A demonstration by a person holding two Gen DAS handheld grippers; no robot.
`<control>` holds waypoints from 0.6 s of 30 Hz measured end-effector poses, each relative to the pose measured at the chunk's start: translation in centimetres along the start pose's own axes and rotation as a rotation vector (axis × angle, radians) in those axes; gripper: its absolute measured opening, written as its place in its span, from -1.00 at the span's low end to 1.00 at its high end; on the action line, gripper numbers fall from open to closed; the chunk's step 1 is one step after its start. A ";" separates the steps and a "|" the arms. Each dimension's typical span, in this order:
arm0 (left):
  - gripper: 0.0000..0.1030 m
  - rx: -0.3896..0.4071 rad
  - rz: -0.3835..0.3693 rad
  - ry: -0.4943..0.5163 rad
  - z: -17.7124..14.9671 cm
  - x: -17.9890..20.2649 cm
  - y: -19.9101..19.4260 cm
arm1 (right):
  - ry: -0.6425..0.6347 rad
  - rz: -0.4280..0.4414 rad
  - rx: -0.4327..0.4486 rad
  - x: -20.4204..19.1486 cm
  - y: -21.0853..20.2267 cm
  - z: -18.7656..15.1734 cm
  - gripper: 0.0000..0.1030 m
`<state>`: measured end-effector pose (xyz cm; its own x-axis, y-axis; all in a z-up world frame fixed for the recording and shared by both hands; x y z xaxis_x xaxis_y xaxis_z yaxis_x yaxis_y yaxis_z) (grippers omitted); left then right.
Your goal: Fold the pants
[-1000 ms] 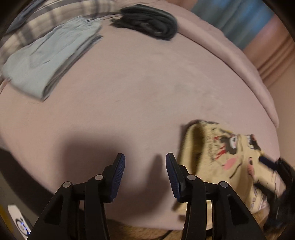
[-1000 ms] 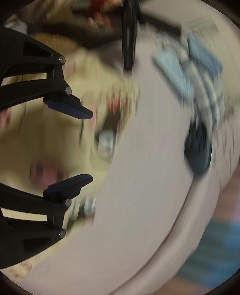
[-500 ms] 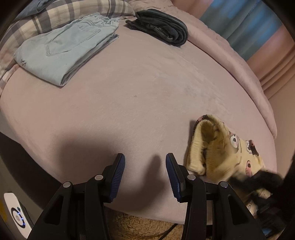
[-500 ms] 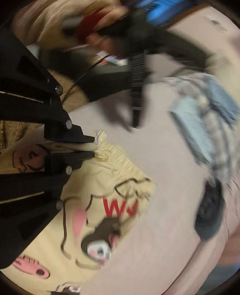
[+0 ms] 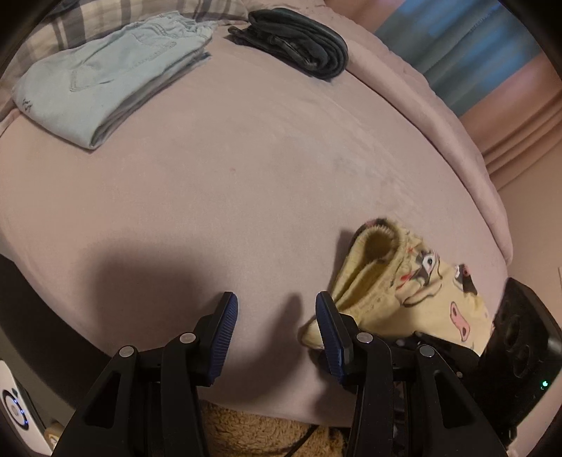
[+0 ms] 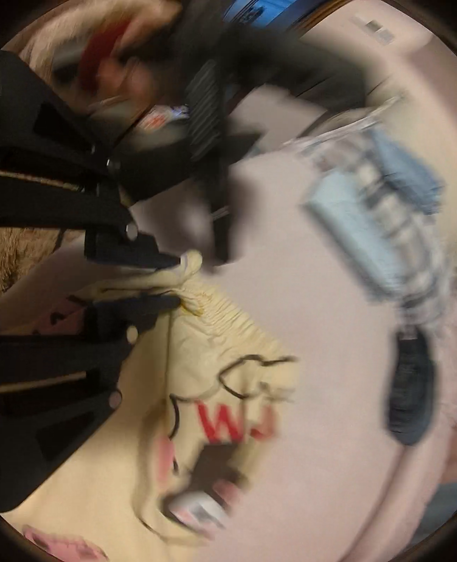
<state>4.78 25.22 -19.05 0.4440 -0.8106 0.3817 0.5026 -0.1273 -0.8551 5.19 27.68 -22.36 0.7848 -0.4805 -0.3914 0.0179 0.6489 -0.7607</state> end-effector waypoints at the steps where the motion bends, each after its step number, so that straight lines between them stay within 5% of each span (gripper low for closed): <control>1: -0.13 -0.007 0.001 0.010 -0.1 0.1 0.1 | -0.002 0.015 0.015 -0.2 -0.3 -0.1 -0.34; 3: -0.13 -0.018 0.016 0.025 -0.1 0.4 0.3 | 0.019 0.079 -0.009 -0.5 -0.9 -0.1 0.01; 9: -0.13 0.033 0.001 0.038 0.8 3.0 -1.5 | 0.052 0.056 0.031 1.1 -7.3 -1.7 0.19; 14: -0.13 0.047 -0.054 0.144 0.6 7.6 -1.8 | 0.173 -0.101 0.091 8.0 -13.4 -5.6 0.20; 18: -0.13 0.003 -0.065 0.182 -0.2 10.1 -0.2 | 0.322 -0.237 0.056 13.7 -16.9 -10.6 0.23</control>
<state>9.01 16.98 -15.11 0.2692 -0.8907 0.3664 0.5282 -0.1816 -0.8295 9.12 3.91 -20.36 0.5208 -0.7750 -0.3578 0.2152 0.5248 -0.8236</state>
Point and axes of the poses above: each gripper's, at about its wrist camera, not at the fingertips, and y roughly the way its jaws point, x to its right, z to its top, the point moved 7 cm from there along y, roughly the way its jaws point, and after that the axes turned 1 degree about z, right-handed, at the moved point
